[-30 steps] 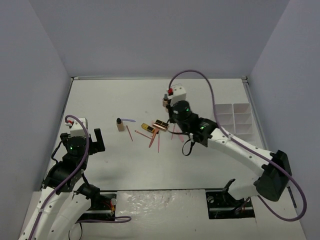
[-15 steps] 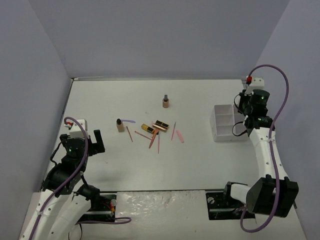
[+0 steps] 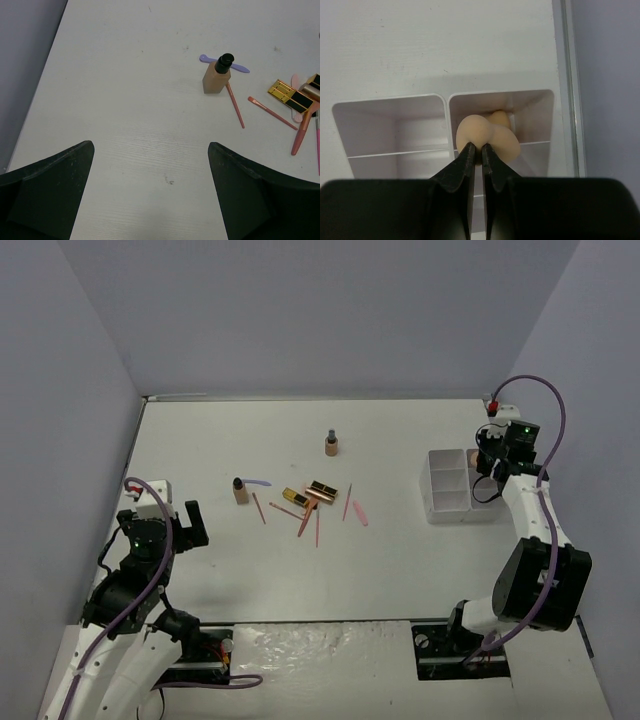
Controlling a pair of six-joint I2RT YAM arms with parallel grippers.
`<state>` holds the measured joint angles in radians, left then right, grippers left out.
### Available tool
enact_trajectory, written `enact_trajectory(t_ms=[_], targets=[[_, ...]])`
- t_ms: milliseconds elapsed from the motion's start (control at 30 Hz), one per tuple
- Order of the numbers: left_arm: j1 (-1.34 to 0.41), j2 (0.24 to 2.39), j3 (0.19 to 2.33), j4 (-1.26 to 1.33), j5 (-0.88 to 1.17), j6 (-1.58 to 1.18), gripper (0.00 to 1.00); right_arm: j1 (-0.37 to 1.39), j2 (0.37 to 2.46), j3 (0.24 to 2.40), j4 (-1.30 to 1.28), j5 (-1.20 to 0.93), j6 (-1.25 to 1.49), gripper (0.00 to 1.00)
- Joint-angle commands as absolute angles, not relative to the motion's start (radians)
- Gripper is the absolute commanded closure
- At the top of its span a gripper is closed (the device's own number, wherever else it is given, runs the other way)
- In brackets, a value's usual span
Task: Organize the makeup
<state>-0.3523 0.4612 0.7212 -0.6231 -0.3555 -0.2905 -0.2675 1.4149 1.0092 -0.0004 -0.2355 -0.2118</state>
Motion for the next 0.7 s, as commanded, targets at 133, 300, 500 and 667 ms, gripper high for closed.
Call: enact_trajectory(t_ms=[133,300,500,667], targets=[[-0.344,0.475,0.749,-0.558,-0.352,-0.273,0.03,-0.272,1.454,1.088,0.080,-0.238,-0.272,1.00],[-0.344,0.478,0.749,-0.555,-0.350,-0.272,0.03,-0.272,1.477,1.100,0.085,-0.241,-0.278,0.94],[-0.342,0.479,0.747,-0.555,-0.348,-0.272,0.03,-0.273,1.462,1.084,0.088,-0.240,-0.268,0.60],[-0.342,0.486,0.747,-0.553,-0.344,-0.272,0.03,-0.263,1.416,1.094,0.086,-0.245,-0.249,0.52]])
